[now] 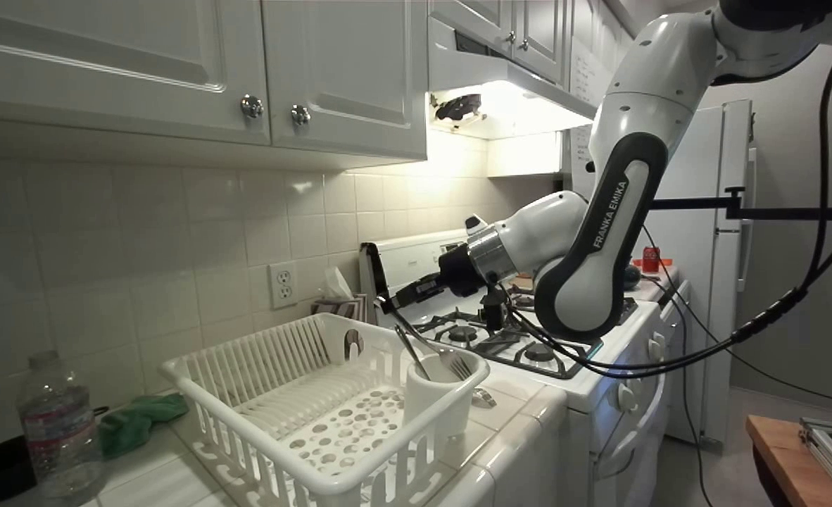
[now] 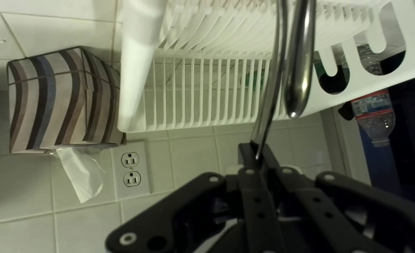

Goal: Put one silver spoon and silver fork on the dishrack.

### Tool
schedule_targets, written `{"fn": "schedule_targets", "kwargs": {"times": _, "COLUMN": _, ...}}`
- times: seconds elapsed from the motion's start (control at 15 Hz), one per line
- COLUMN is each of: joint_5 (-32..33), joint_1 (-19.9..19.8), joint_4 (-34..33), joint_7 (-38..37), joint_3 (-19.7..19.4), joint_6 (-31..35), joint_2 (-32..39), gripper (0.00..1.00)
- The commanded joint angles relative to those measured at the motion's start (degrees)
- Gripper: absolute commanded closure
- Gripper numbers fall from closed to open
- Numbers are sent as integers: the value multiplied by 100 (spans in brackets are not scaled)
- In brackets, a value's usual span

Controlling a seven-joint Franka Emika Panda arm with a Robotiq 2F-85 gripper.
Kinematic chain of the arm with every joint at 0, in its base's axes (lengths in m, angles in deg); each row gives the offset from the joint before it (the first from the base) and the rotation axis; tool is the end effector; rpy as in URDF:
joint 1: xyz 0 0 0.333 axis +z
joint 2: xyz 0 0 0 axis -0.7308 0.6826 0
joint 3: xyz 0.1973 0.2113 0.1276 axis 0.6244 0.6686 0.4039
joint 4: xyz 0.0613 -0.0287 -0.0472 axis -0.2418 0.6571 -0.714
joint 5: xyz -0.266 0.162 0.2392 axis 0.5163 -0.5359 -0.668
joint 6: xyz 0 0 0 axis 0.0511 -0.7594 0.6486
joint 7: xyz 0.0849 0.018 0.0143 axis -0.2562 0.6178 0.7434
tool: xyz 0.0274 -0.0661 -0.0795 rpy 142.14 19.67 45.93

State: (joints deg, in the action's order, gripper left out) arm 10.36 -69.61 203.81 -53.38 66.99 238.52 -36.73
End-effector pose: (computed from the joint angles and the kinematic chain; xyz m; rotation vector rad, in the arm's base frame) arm 0.5597 -0.0237 0.2699 -2.5187 -0.0948 -1.5327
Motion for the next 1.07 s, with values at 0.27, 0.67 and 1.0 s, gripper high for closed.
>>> {"fn": "schedule_targets", "kwargs": {"times": 0.27, "joint_5": -209, "joint_1": 761, "joint_4": 196, "joint_7": -103, "joint_3": -700, "joint_6": -24, "joint_2": -224, "gripper": 99}}
{"fn": "schedule_targets", "kwargs": {"times": 0.67, "joint_5": -678, "joint_1": 1206, "joint_4": 285, "joint_7": 52, "joint_3": -986, "joint_6": 8, "joint_2": -182, "gripper": 99}}
{"fn": "schedule_targets", "kwargs": {"times": 1.0, "joint_5": -1148, "joint_1": 1509, "joint_4": 360, "joint_7": 182, "joint_3": -1123, "joint_6": 88, "joint_2": -104, "gripper": 99}}
